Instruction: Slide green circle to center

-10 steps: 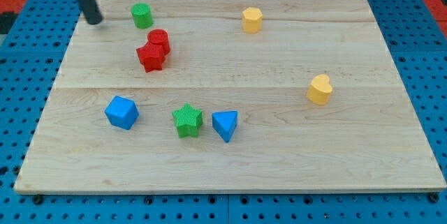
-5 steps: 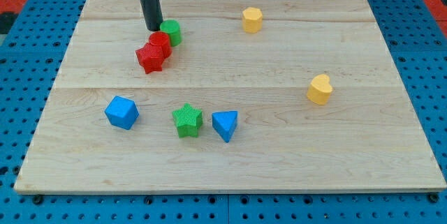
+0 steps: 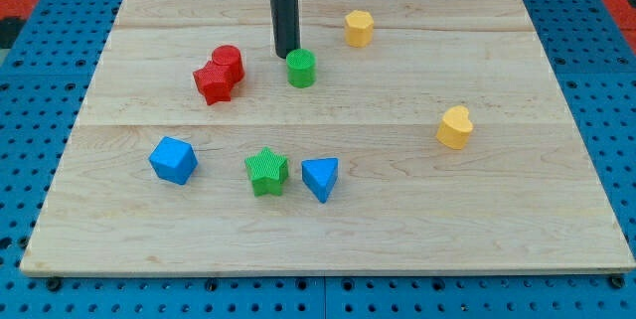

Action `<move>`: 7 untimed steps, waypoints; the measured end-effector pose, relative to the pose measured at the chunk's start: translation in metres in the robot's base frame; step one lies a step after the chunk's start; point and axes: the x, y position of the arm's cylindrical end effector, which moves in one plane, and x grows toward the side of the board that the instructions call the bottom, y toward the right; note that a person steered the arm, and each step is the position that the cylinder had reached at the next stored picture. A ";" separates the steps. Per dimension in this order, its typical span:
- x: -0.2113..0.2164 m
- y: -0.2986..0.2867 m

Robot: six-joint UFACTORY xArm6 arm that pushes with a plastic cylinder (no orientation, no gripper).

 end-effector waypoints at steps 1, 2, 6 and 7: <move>0.047 0.004; 0.064 0.004; 0.056 0.027; 0.092 0.026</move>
